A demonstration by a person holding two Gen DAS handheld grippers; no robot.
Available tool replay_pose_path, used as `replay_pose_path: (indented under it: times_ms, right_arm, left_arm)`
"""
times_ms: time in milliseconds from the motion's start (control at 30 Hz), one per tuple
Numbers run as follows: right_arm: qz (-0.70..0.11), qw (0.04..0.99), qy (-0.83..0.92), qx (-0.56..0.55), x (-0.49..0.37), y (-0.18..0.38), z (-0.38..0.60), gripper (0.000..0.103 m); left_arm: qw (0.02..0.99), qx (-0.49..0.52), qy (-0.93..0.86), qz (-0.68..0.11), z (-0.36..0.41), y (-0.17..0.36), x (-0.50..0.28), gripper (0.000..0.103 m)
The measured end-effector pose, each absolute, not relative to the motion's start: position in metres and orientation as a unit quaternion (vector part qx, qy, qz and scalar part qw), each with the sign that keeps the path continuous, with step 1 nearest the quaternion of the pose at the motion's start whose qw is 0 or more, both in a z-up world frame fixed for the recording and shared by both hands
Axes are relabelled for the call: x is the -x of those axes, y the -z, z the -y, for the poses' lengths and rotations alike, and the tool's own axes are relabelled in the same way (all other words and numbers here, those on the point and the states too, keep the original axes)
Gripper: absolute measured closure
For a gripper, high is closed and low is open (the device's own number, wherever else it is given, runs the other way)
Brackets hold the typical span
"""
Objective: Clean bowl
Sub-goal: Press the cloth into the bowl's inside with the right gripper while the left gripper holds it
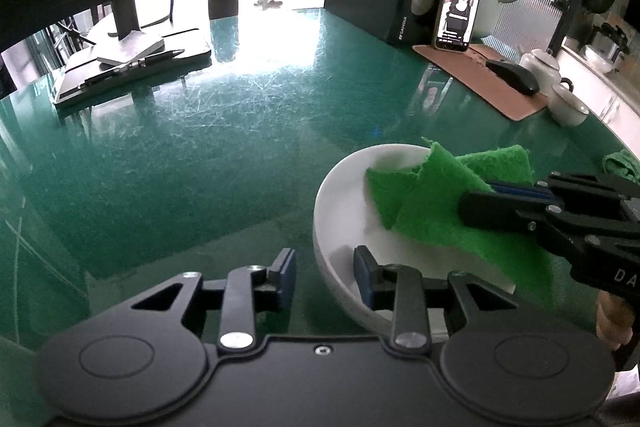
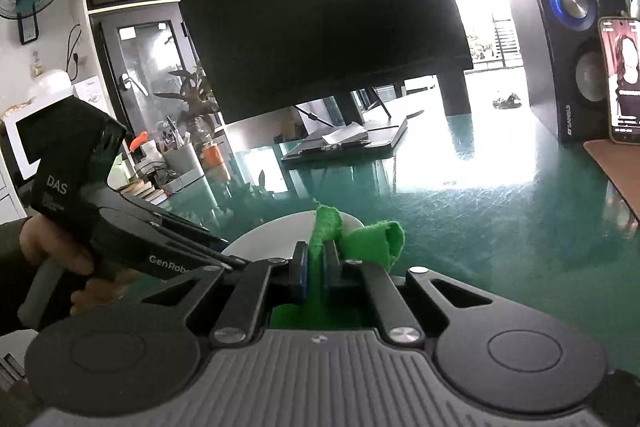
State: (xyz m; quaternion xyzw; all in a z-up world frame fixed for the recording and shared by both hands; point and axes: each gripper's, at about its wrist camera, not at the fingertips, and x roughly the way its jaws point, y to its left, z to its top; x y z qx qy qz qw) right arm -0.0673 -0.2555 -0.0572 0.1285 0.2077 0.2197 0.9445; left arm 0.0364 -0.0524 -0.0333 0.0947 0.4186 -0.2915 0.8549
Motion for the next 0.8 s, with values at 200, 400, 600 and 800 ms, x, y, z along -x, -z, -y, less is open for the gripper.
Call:
replay_pose_path:
  times_ms: [200, 400, 600, 800]
  right_arm:
    - [-0.206, 0.945, -0.22, -0.129, 0.065, 0.058, 0.258, 0.1]
    - [-0.206, 0.943, -0.222, -0.136, 0.059, 0.058, 0.26, 0.101]
    - [-0.209, 0.942, -0.225, -0.137, 0.051, 0.059, 0.26, 0.101]
    - [-0.213, 0.943, -0.22, -0.13, 0.039, 0.057, 0.256, 0.101]
  left_arm:
    - [0.86, -0.113, 0.282, -0.41, 0.058, 0.032, -0.032, 0.07]
    - [0.868, -0.148, 0.265, -0.394, 0.067, 0.031, -0.021, 0.07]
    - [0.87, -0.154, 0.257, -0.391, 0.068, 0.03, -0.017, 0.07]
    - [0.873, -0.152, 0.249, -0.392, 0.067, 0.03, -0.015, 0.07]
